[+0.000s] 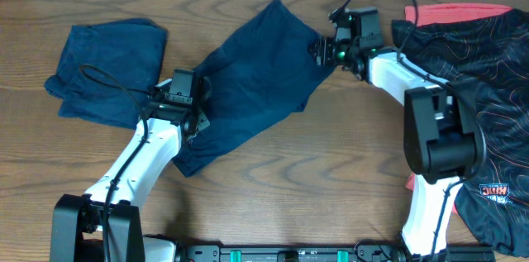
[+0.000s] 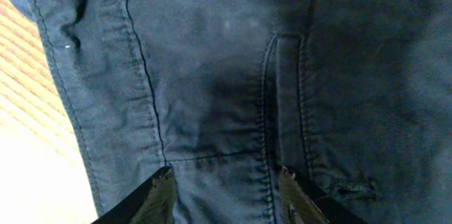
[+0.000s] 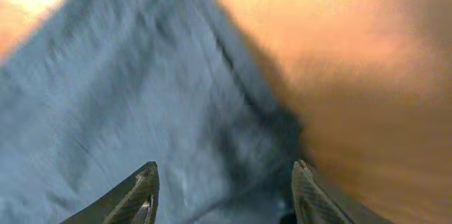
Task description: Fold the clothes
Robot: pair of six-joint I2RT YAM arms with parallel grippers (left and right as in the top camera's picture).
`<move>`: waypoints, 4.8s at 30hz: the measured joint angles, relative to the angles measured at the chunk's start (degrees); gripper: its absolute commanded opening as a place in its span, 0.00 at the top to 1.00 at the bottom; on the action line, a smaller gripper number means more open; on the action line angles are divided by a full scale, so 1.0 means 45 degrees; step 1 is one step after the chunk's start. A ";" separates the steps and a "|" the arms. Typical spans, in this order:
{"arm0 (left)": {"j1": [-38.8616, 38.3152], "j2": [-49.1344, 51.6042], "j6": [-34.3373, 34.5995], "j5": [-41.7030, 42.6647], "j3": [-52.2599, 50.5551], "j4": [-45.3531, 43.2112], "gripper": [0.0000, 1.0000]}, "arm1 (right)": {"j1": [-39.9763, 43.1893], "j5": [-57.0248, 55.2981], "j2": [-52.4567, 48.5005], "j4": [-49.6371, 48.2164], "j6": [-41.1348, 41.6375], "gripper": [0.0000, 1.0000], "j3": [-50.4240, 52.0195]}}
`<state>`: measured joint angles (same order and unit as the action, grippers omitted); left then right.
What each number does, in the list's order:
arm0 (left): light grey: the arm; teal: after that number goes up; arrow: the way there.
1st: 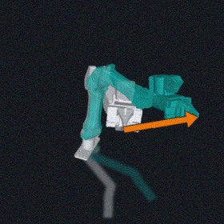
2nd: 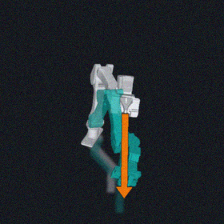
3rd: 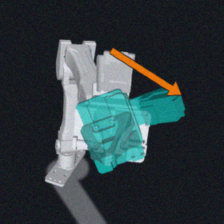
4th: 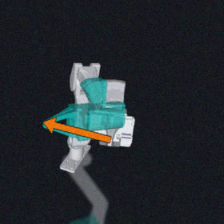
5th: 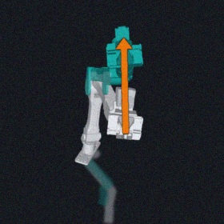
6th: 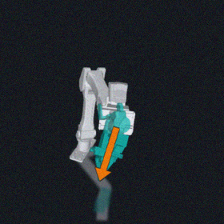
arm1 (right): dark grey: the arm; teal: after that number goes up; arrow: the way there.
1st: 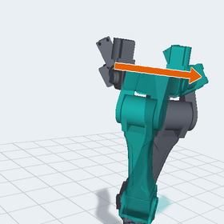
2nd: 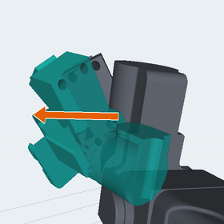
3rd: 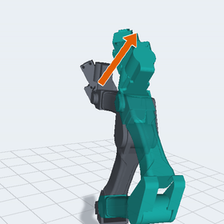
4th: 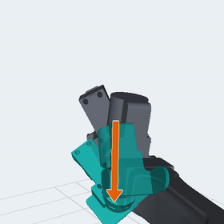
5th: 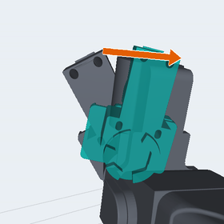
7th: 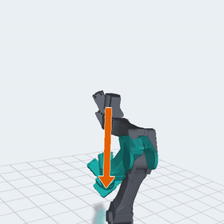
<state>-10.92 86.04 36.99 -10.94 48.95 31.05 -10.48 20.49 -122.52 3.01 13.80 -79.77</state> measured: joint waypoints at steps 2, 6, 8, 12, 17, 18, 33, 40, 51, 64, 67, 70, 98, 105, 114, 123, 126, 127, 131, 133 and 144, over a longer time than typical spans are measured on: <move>0.0000 0.0000 0.0000 0.0015 0.0000 0.0000 0.50 | 0.0233 -0.0126 0.0418 -0.0049 -0.0102 0.41 -0.0131; 0.0000 0.0000 0.0000 0.0019 0.0000 0.0005 0.51 | 0.0534 -0.0282 0.0729 -0.0126 -0.0505 0.35 -0.0495; 0.0000 0.0000 0.0000 0.0019 0.0000 0.0005 0.51 | 0.0539 -0.0325 0.0704 -0.0117 -0.0816 0.34 -0.0520; 0.0000 0.0000 0.0005 0.0019 0.0000 0.0005 0.51 | 0.0403 -0.0335 0.0389 -0.0219 -0.1311 0.30 -0.0520; 0.0000 0.0000 0.0005 0.0019 0.0000 0.0010 0.51 | 0.0092 -0.0262 -0.0549 -0.0957 -0.1787 0.29 -0.0515; 0.0000 0.0000 0.0005 0.0019 0.0000 0.0005 0.50 | 0.0024 -0.0257 -0.0695 -0.1069 -0.1831 0.29 -0.0515; 0.0000 0.0000 0.0000 0.0019 0.0000 0.0005 0.50 | -0.0340 -0.1073 -0.1564 0.0005 -0.2171 0.99 -0.0831; 0.0000 0.0000 -0.0384 0.0019 0.0000 0.0029 0.50 | 0.0311 -0.2608 0.0078 0.5829 -0.2093 0.99 -0.0806; 0.0000 -0.0092 -0.1098 0.0058 0.0000 0.0699 0.24 | 0.1384 -0.4255 0.2030 1.0103 -0.1603 0.58 -0.0651; 0.0670 -0.0860 -0.1758 0.1486 0.0000 0.0024 0.04 | 0.1389 -0.4284 0.3716 1.0268 -0.1559 0.11 -0.0617; 0.1336 -0.0015 -0.2069 0.2754 0.0000 -0.0729 0.04 | 0.1384 -0.4279 0.5124 1.0190 -0.1549 0.16 -0.0622; 0.1860 0.0874 -0.2341 0.3813 0.0000 -0.1316 0.04 | 0.1389 -0.4274 0.5853 1.0297 -0.1564 0.18 -0.0646; 0.2424 0.1214 -0.3949 0.6300 0.1428 0.2560 0.94 | -0.1166 -0.2506 0.4109 1.0705 -0.1953 0.99 -0.0656; 0.2419 -0.0690 -0.3959 0.6081 0.2239 0.3337 0.94 | -0.3011 -0.0675 0.2016 1.0647 -0.2225 0.99 -0.0656; 0.2419 -0.1681 -0.3954 0.6067 0.2939 0.4595 0.94 | -0.6023 0.1661 -0.0083 0.8578 -0.1894 0.99 -0.0665; 0.2414 -0.2200 -0.3808 0.6645 0.4634 0.4833 0.94 | -0.7834 0.2025 -0.0457 0.5707 -0.0981 0.99 -0.0665; 0.2409 -0.2244 -0.3755 0.6839 0.4891 0.4857 0.94 | -0.8136 0.1865 -0.0534 0.5178 -0.0753 0.99 -0.0665; 0.2414 -0.2244 -0.3740 0.6887 0.4906 0.4901 0.94 | -0.8170 0.1797 -0.0539 0.5149 -0.0714 0.98 -0.0665; 0.2414 -0.2244 -0.3643 0.6921 0.4906 0.5017 0.94 | -0.8082 0.1642 -0.0539 0.5547 -0.0583 0.95 -0.0806; 0.2414 -0.2244 -0.3609 0.6873 0.4906 0.5066 0.94 | -0.7883 0.1472 -0.0510 0.5965 -0.0583 0.94 -0.0942; 0.2414 -0.2244 -0.3609 0.6625 0.4906 0.5139 0.94 | -0.4760 -0.0690 0.1787 0.9641 -0.1088 0.99 -0.1355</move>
<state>-0.05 75.94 20.75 18.87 71.02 54.17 -31.90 17.39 -114.48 46.39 8.91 -85.86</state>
